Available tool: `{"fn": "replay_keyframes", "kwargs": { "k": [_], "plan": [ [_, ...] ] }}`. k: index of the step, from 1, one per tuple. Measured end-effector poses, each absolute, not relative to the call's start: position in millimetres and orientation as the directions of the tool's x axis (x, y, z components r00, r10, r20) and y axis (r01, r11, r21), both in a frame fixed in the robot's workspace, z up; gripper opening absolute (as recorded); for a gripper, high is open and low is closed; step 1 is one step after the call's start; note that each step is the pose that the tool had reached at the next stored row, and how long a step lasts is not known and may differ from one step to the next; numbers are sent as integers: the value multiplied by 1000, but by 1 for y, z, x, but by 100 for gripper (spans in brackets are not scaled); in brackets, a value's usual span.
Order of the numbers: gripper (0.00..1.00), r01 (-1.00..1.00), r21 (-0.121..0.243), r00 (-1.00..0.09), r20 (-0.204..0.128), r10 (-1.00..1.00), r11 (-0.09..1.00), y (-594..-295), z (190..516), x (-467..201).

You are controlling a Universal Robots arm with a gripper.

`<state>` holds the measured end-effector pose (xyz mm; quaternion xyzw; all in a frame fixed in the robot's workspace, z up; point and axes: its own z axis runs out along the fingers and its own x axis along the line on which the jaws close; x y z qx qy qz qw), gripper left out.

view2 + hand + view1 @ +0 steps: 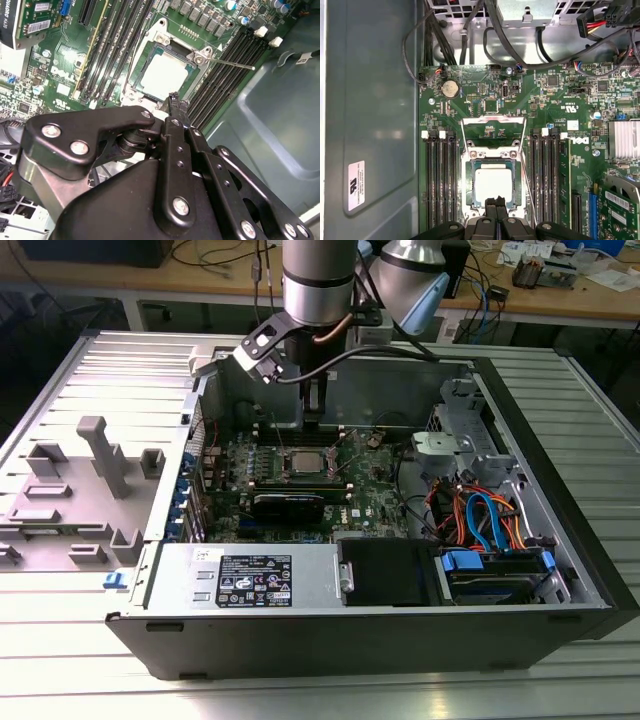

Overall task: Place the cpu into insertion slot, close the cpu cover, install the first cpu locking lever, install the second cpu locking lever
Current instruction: 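Close the cpu cover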

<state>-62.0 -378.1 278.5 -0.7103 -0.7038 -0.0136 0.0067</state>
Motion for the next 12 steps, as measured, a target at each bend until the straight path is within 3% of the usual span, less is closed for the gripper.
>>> {"fn": "replay_keyframes", "kwargs": {
  "k": [12],
  "plan": [
    [11, 1000, 10, -26, 28, 999, 26, -377, 284, -62]
  ]
}}
